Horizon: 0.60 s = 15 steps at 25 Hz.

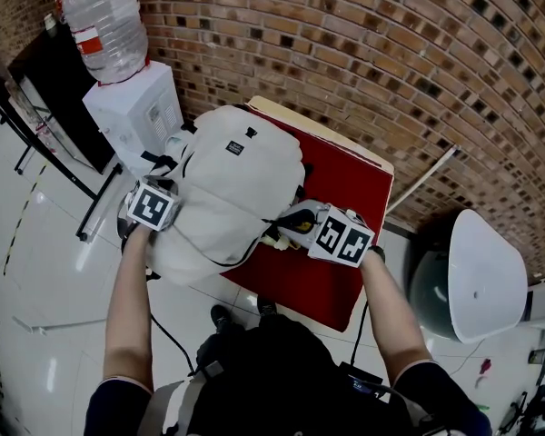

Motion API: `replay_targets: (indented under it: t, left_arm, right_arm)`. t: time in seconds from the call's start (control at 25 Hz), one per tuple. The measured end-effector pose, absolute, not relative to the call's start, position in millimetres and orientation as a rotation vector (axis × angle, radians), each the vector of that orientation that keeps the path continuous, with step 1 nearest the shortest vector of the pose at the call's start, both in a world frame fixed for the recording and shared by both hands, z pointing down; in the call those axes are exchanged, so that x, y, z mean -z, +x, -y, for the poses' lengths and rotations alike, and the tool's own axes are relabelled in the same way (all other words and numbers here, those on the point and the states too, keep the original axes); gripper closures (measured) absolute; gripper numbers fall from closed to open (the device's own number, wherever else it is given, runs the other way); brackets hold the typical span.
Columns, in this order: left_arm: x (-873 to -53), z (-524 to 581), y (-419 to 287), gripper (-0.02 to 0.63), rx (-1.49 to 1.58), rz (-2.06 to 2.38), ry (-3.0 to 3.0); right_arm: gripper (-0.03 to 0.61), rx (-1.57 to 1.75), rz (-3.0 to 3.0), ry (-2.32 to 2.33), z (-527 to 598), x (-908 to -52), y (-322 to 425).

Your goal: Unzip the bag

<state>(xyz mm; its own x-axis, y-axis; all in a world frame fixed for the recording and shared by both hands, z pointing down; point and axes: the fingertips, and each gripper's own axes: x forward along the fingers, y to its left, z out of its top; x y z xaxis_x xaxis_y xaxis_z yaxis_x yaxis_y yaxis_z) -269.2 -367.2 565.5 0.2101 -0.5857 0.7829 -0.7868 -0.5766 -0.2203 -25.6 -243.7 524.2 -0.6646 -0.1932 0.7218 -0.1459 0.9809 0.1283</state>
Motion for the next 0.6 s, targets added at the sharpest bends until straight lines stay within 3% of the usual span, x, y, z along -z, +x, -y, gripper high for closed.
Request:
replay_targets:
  t: [0.6]
  left_arm:
    - [-588, 369, -260, 0.615, -1.316, 1.259, 2.249]
  right_arm:
    - [0.548, 0.026, 2.317, 0.215, 238, -526, -17]
